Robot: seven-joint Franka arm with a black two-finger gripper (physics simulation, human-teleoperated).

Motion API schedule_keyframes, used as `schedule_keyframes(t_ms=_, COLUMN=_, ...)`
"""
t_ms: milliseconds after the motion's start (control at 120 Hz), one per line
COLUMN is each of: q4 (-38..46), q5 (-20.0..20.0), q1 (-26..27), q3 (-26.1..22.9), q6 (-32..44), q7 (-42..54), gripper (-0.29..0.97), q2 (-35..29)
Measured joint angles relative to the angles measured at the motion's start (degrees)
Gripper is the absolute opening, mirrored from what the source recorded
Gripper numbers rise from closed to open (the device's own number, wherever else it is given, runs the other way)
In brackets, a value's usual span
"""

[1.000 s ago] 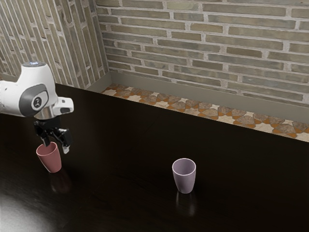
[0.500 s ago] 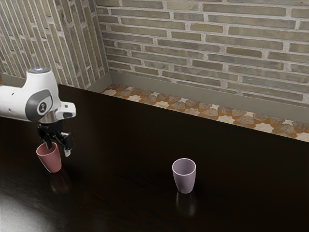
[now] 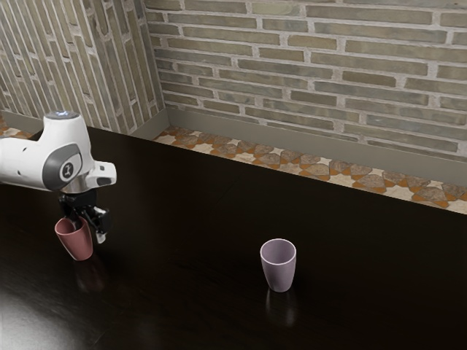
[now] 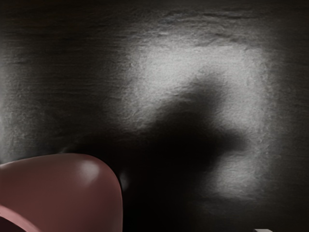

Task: Place the left cup onto the right cup

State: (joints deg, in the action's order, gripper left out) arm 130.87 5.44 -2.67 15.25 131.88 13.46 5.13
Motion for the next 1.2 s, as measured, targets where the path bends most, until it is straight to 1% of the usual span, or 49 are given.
schedule_keyframes(t_ms=92, q4=0.0, q5=0.0, q1=-0.2, q3=0.0, q6=0.2, q7=0.1, gripper=0.35, q2=0.3)
schedule_keyframes(t_ms=175, q4=0.0, q5=0.0, q1=-0.8, q3=0.0, q6=0.2, q7=0.2, gripper=0.28, q2=0.4)
schedule_keyframes(t_ms=308, q4=0.0, q5=0.0, q1=-0.9, q3=0.5, q6=0.2, q7=0.3, gripper=0.22, q2=0.5)
schedule_keyframes(t_ms=500, q4=0.0, q5=0.0, q1=-1.1, q3=0.9, q6=0.3, q7=0.4, gripper=0.18, q2=0.8)
schedule_keyframes(t_ms=658, q4=0.0, q5=0.0, q1=-1.0, q3=0.9, q6=0.4, q7=0.5, gripper=0.04, q2=0.8)
schedule_keyframes(t_ms=758, q4=0.0, q5=0.0, q1=-1.0, q3=0.9, q6=0.4, q7=0.5, gripper=-0.03, q2=0.9)
schedule_keyframes(t_ms=917, q4=0.0, q5=0.0, q1=-1.1, q3=0.9, q6=0.4, q7=0.5, gripper=-0.07, q2=0.9)
schedule_keyframes(t_ms=1200, q4=0.0, q5=0.5, q1=-1.0, q3=0.9, q6=0.4, q7=0.1, gripper=-0.10, q2=0.4)
